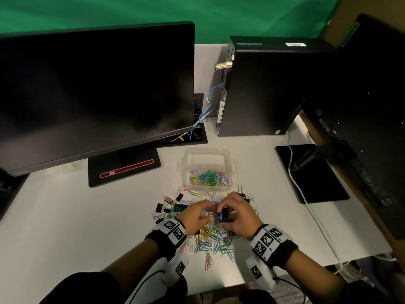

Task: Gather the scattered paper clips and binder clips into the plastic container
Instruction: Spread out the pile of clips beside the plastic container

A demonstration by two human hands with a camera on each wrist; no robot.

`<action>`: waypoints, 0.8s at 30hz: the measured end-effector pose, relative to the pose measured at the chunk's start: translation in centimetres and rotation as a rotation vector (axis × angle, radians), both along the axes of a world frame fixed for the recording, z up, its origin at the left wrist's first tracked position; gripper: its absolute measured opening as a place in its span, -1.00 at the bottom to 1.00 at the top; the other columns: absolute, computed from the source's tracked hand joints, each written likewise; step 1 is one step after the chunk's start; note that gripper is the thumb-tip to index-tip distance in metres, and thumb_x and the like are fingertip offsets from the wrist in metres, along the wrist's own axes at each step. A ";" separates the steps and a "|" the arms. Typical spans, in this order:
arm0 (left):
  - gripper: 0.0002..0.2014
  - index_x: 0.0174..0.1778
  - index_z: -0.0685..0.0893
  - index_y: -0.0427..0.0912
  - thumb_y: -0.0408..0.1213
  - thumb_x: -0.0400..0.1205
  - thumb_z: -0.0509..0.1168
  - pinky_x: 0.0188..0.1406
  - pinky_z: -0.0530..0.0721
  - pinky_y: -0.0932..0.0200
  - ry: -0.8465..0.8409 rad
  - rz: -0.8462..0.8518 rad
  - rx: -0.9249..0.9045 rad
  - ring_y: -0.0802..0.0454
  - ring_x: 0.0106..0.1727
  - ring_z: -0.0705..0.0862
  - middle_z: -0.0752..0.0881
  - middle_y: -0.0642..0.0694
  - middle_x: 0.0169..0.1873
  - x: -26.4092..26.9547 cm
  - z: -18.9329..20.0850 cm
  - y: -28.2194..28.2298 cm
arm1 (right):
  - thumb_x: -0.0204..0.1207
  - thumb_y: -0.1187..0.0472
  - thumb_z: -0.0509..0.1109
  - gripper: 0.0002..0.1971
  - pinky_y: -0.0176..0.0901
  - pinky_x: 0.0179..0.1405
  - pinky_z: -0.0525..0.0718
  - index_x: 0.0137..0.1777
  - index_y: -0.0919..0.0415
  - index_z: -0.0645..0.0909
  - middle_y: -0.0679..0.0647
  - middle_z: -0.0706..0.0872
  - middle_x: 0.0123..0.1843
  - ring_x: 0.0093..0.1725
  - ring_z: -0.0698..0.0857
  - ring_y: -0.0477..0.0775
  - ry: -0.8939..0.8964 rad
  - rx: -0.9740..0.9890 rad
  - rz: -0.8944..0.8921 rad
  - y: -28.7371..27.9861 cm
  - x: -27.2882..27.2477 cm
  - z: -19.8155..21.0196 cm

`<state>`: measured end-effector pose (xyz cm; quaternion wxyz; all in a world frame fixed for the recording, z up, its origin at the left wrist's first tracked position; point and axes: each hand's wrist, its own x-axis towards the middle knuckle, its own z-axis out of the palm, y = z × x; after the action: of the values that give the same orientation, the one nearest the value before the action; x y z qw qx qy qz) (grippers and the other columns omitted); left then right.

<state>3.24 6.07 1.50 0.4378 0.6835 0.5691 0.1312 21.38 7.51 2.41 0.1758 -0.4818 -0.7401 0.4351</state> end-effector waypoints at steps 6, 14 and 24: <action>-0.83 0.03 0.70 -0.32 -0.33 0.63 0.27 -0.52 0.37 0.60 -0.149 0.075 -0.026 0.45 -0.60 0.51 0.63 0.08 -0.44 0.0 -0.2 0.5 | 0.18 0.42 0.59 -0.40 0.02 -0.11 0.78 -0.05 -0.29 0.47 -0.02 0.45 0.06 -0.09 0.67 0.09 0.041 -0.072 -0.094 0.3 -0.1 0.4; -0.80 -0.13 0.71 -0.29 -0.27 0.66 0.23 -0.46 0.49 0.39 -0.174 0.098 -0.040 0.22 -0.50 0.52 0.66 0.03 -0.43 -0.9 -0.1 1.4 | 0.36 0.46 0.47 -0.67 -0.03 -0.32 0.75 -0.14 -0.03 0.57 0.38 0.69 -0.06 -0.40 0.73 0.09 0.103 -0.178 -0.202 1.2 -0.7 0.0; -0.67 -0.32 0.61 -0.05 -0.31 0.72 0.06 -0.41 0.39 0.21 -0.159 0.389 0.011 0.10 -0.45 0.43 0.53 0.03 -0.47 -7.5 -0.1 1.2 | 0.31 0.22 0.54 -0.67 -0.33 -0.11 0.42 0.02 -0.09 0.58 -0.06 0.59 -0.07 -0.21 0.49 -0.30 -0.310 -0.073 0.127 2.0 0.8 -0.9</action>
<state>-4.29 7.29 1.43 0.4439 0.5506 0.6533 0.2702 22.20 9.54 1.48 0.0144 -0.5015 -0.7710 0.3922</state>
